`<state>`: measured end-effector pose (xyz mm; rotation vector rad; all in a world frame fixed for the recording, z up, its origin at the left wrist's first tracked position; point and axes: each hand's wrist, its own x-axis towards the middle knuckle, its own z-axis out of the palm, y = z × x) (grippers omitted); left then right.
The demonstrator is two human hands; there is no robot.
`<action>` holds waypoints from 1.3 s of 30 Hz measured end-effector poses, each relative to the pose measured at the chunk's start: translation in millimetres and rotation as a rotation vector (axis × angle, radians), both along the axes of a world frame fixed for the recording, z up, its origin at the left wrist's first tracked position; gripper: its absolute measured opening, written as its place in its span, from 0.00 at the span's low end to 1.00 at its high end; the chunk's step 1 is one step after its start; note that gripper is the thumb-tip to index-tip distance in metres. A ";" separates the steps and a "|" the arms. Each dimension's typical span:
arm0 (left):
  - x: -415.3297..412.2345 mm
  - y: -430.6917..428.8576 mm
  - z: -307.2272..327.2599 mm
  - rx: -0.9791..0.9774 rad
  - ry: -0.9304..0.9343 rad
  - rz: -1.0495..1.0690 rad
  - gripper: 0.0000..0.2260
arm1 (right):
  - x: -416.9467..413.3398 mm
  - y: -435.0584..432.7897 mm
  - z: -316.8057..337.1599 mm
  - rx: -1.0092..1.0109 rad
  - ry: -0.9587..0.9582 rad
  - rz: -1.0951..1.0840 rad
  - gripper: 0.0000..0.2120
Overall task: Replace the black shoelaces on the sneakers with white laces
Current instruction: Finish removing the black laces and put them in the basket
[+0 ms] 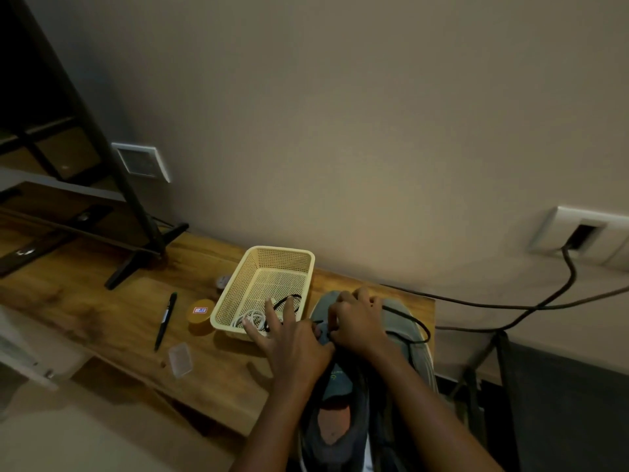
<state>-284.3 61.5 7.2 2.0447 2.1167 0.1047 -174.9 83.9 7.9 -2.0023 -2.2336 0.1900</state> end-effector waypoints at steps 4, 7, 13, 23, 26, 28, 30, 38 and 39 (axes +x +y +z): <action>0.9 -4.1 -2.7 0.039 0.020 0.007 0.19 | 0.5 2.3 -1.9 0.006 -0.075 0.016 0.09; 4.3 -7.9 -2.4 0.056 0.015 0.030 0.16 | 3.2 2.8 -2.6 0.003 -0.131 0.017 0.11; 6.0 -13.2 0.4 0.094 -0.018 0.058 0.12 | 30.4 2.1 8.7 0.008 -0.144 -0.159 0.11; 6.4 -9.7 -4.8 0.082 -0.055 0.055 0.11 | 3.4 -2.3 0.7 -0.067 -0.005 0.026 0.08; 6.1 -10.6 -6.0 0.099 -0.081 0.063 0.10 | 3.5 -1.0 -3.0 -0.033 -0.050 0.014 0.10; 6.3 -12.0 -5.8 0.112 -0.078 0.073 0.10 | 5.4 -0.1 -3.2 -0.045 -0.091 0.040 0.12; 6.5 -13.1 -5.3 0.116 -0.067 0.082 0.10 | 11.1 0.7 3.0 -0.072 -0.114 0.045 0.14; 7.3 -11.3 -7.9 0.121 -0.094 0.097 0.10 | 43.8 -1.8 17.1 -0.112 -0.036 -0.111 0.11; 7.5 -11.2 -8.6 0.120 -0.093 0.095 0.10 | 38.9 -1.1 15.2 -0.092 -0.012 -0.093 0.09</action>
